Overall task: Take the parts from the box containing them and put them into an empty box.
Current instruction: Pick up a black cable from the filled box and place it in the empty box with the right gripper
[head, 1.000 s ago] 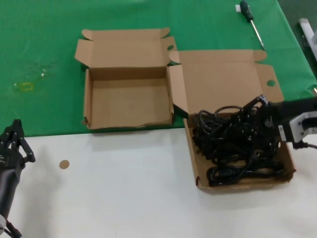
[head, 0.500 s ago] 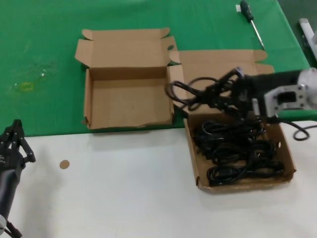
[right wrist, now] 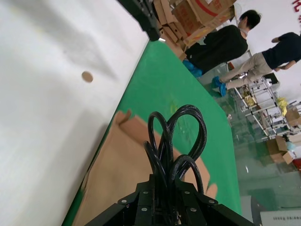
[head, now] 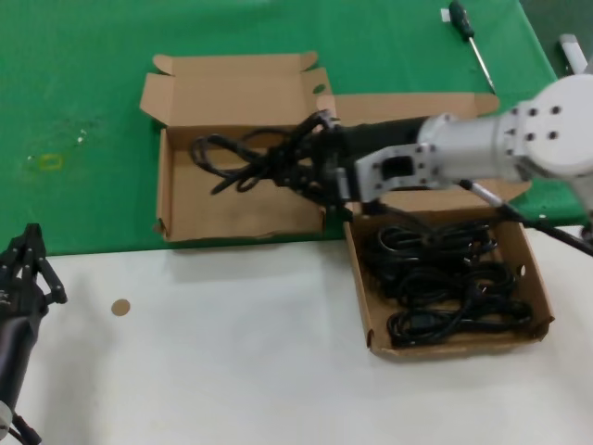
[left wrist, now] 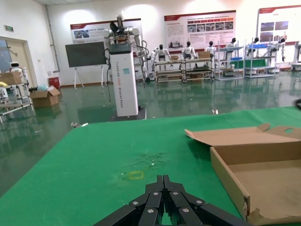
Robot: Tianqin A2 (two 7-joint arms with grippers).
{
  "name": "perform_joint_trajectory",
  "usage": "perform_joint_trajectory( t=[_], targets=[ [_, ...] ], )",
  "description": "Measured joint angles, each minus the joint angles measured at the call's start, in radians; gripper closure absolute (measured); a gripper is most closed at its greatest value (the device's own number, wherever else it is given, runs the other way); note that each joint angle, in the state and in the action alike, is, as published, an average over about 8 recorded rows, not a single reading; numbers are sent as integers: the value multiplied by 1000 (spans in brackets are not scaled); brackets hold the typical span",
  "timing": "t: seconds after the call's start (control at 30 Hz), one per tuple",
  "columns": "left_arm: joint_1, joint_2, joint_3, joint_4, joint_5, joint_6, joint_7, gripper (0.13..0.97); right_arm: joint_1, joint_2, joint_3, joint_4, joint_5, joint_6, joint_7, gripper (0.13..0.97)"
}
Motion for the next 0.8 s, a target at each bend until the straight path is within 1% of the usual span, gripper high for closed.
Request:
perform_joint_trajectory(
  t=[0.17, 0.33, 0.8],
  targets=[
    [0, 0, 0, 0, 0, 0, 0, 945, 28, -83, -32, -67, -27, 35, 23, 884],
    [0, 0, 0, 0, 0, 0, 0, 945, 44, -143, -53, -129, -46, 69, 25, 884],
    [0, 0, 0, 0, 0, 0, 0, 945, 87, -226, -75, -285, -77, 152, -57, 885]
  ],
)
